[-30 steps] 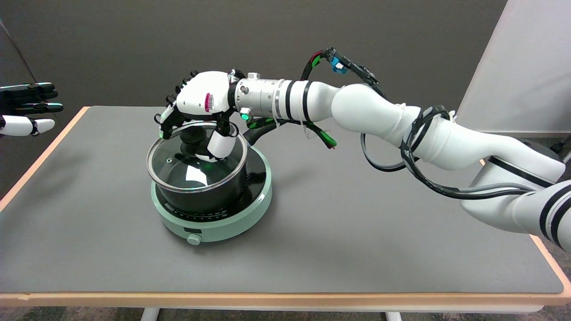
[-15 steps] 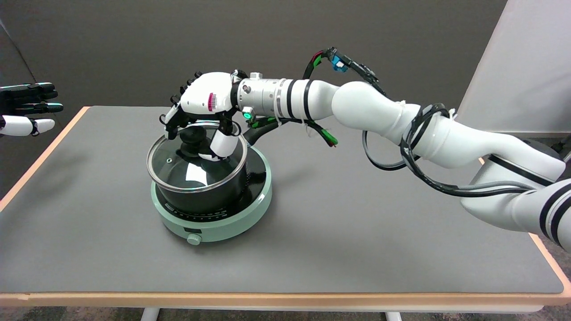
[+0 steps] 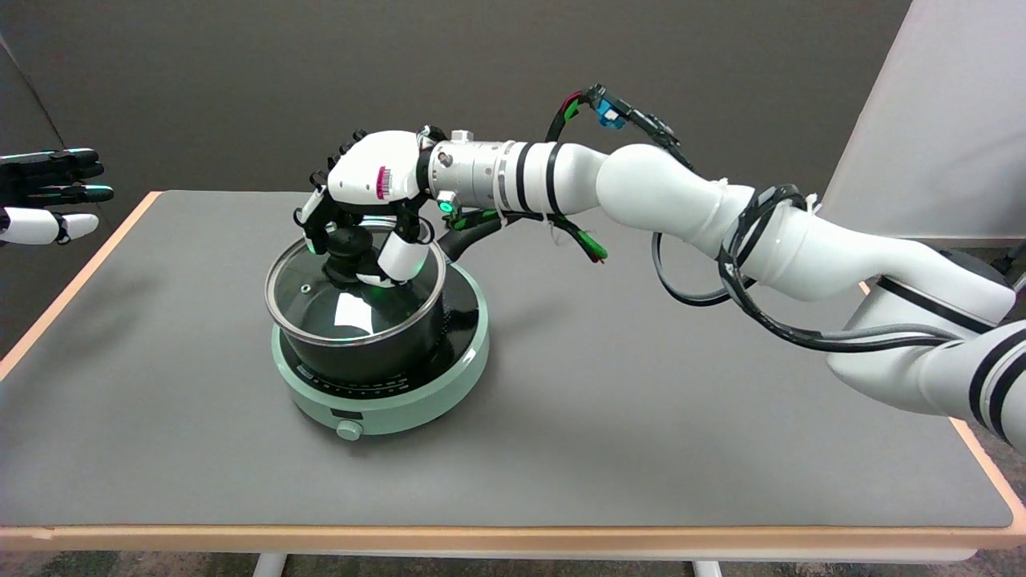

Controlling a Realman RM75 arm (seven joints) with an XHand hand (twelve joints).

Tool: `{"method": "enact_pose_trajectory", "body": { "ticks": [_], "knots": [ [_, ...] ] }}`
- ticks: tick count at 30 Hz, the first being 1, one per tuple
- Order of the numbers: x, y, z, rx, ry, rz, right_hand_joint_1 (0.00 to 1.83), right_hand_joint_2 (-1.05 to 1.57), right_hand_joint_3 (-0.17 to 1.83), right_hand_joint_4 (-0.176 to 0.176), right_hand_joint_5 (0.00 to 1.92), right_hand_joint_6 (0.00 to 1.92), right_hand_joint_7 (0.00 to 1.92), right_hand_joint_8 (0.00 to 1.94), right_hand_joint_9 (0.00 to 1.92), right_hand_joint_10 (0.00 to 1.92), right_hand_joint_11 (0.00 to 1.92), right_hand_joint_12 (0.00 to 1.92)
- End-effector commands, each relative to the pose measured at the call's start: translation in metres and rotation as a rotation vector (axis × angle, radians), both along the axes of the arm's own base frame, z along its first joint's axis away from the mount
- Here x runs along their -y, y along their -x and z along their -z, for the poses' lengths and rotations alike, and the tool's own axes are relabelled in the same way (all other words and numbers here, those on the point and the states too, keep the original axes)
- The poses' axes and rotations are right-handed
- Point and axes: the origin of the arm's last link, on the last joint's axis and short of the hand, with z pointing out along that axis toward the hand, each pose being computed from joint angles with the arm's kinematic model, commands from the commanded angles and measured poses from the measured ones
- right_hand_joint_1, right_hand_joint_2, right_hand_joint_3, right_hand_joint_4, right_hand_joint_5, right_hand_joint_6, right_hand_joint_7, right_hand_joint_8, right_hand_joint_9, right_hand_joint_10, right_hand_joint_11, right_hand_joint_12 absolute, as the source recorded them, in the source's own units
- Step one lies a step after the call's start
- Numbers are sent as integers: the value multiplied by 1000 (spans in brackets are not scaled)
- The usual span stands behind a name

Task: Pick up the pot lid.

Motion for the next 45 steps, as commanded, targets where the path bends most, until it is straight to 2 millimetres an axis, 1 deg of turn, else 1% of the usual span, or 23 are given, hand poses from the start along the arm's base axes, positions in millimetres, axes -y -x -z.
{"method": "enact_pose_trajectory", "body": {
  "ticks": [1,4,5,8,9,10,12,16,26,27,28,35,38,45],
  "knots": [
    [2,1,-2,2,6,9,888,689,867,176,696,748,874,433,800,573,471,750],
    [2,1,-1,2,4,8,901,724,853,176,703,818,887,488,814,603,483,768],
    [1,1,-1,2,3,7,891,1096,320,176,716,1391,858,620,792,695,480,808],
    [1,1,-1,2,2,8,898,1095,320,176,724,1404,879,692,819,745,509,845],
    [0,1,0,4,0,8,1088,1088,257,34,727,1436,933,890,837,757,523,873],
    [0,1,0,5,0,9,1195,1078,228,-45,727,1443,972,1002,849,791,538,886],
    [0,1,0,2,-3,11,1199,1050,269,-37,737,1378,990,1050,871,860,560,899],
    [-1,2,1,3,-11,18,1198,994,379,-15,770,1311,970,1170,898,933,580,907],
    [-1,2,3,10,-13,23,1198,969,439,-18,776,1300,958,1231,893,1026,595,933],
    [-1,1,3,10,-13,22,1310,866,582,112,755,1164,942,1255,893,1031,602,921],
    [0,1,3,10,-11,23,1365,816,652,176,746,1099,935,1266,891,1039,605,917],
    [0,1,2,12,-7,20,1366,811,663,176,746,1102,935,1272,888,1103,610,922],
    [2,-1,1,13,-3,15,1366,809,667,176,746,1103,935,1273,886,1150,613,928],
    [3,-5,0,12,-1,6,1365,810,670,176,744,1108,932,1280,877,1193,617,932]
  ]
}}
